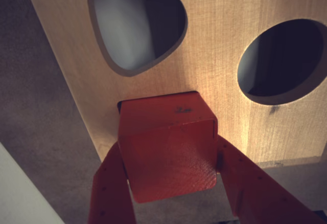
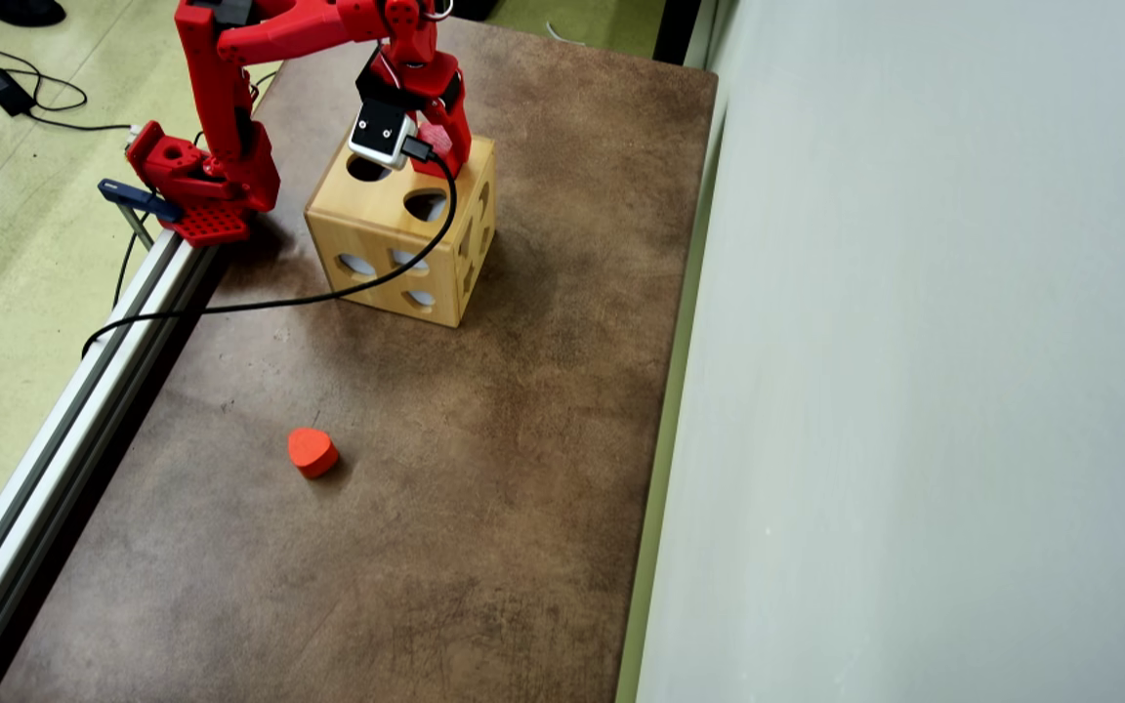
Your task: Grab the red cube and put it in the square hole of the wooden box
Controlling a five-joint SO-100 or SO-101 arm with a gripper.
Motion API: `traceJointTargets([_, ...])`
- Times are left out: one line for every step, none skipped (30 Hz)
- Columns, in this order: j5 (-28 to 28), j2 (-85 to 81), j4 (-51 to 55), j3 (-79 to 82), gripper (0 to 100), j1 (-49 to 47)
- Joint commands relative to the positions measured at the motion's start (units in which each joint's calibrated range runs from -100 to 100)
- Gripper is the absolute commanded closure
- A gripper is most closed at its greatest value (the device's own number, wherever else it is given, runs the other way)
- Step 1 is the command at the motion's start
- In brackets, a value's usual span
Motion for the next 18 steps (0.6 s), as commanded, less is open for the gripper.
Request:
traceJointTargets([-0.1,-2.0,-0.6,-2.2,77,0.6])
traceJointTargets([-0.1,-2.0,-0.9,-3.2,77,0.6])
traceJointTargets([0.0,-2.1,-1.0,-4.2,77,0.6])
traceJointTargets([0.0,-2.1,-0.6,-5.3,77,0.6])
traceJointTargets([0.0,-2.2,-0.2,-6.2,77,0.6])
traceJointTargets([0.0,-2.4,-0.2,-6.3,77,0.6])
traceJointTargets([0.2,-2.5,-0.2,-6.3,76,0.5])
traceJointTargets([0.7,-2.5,-0.2,-6.4,76,0.5])
traceJointTargets([1.6,-2.5,-0.2,-6.6,76,0.5])
traceJointTargets([2.5,-2.5,-0.2,-6.9,76,0.5])
traceJointTargets([3.0,-2.5,-0.2,-6.9,76,0.5])
traceJointTargets([3.8,-2.5,-0.2,-6.5,76,0.5])
traceJointTargets([4.0,-2.5,-0.2,-6.4,76,0.5])
traceJointTargets([4.1,-2.5,-0.2,-6.3,77,0.5])
traceJointTargets([3.9,-2.5,-0.2,-6.6,77,0.6])
traceJointTargets([3.6,-2.5,-0.2,-6.9,77,0.6])
traceJointTargets([3.6,-2.5,-0.2,-6.5,77,0.6])
traceJointTargets([3.6,-2.5,-0.2,-6.1,77,0.6])
